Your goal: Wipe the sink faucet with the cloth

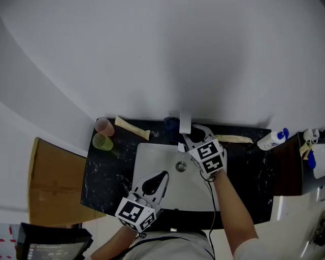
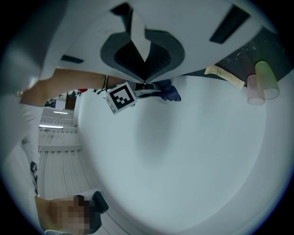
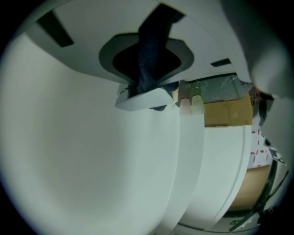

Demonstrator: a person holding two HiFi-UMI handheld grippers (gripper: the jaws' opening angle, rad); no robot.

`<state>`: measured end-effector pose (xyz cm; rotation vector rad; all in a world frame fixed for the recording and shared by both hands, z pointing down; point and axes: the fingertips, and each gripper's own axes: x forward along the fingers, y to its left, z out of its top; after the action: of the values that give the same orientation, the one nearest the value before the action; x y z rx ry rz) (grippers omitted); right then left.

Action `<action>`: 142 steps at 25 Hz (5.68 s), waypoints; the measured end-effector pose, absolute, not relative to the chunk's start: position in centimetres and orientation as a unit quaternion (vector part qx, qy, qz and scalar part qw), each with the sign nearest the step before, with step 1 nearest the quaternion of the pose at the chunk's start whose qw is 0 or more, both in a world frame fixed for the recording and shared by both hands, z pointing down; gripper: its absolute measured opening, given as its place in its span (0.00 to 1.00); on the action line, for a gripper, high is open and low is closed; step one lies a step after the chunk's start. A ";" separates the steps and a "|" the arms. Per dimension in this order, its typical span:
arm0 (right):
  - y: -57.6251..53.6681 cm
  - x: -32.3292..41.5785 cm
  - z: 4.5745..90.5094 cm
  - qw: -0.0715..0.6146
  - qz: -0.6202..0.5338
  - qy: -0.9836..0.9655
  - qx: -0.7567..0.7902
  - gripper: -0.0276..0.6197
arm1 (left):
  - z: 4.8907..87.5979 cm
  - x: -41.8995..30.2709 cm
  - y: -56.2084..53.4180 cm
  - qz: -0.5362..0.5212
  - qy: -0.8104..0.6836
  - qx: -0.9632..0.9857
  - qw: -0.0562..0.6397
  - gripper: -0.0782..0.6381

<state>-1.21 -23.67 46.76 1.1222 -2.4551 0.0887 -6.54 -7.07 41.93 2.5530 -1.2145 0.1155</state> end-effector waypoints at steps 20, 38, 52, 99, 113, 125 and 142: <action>-24.3 0.0 46.4 0.241 0.013 -0.879 0.412 0.18 | 41.4 -6.6 -7.5 0.035 -0.424 0.892 0.150 0.11; -23.7 -0.1 45.8 0.250 -0.002 -0.874 0.418 0.18 | 40.9 -7.2 -6.7 0.039 -0.432 0.889 0.145 0.11; -23.1 1.2 45.9 0.186 0.053 -0.892 0.408 0.18 | 41.9 -7.5 -6.4 0.040 -0.430 0.890 0.147 0.11; -24.3 2.4 44.8 0.136 0.039 -0.908 0.395 0.16 | 41.5 -8.9 -5.7 0.050 -0.452 0.877 0.156 0.11; -24.0 3.6 45.4 0.124 0.064 -0.900 0.413 0.16 | 41.9 -8.8 -5.8 0.048 -0.446 0.880 0.154 0.11; -16.9 -0.1 43.7 0.085 0.087 -0.946 0.300 0.16 | 42.0 -8.1 -6.0 0.044 -0.434 0.887 0.155 0.11; -27.0 4.0 45.9 -0.081 0.267 -0.863 0.422 0.16 | 41.5 -6.5 -6.9 0.073 -0.432 0.886 0.149 0.11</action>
<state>3.97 -26.97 45.93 1.3985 -2.8590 0.8860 -6.53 -6.90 41.50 2.5475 -1.2417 0.2090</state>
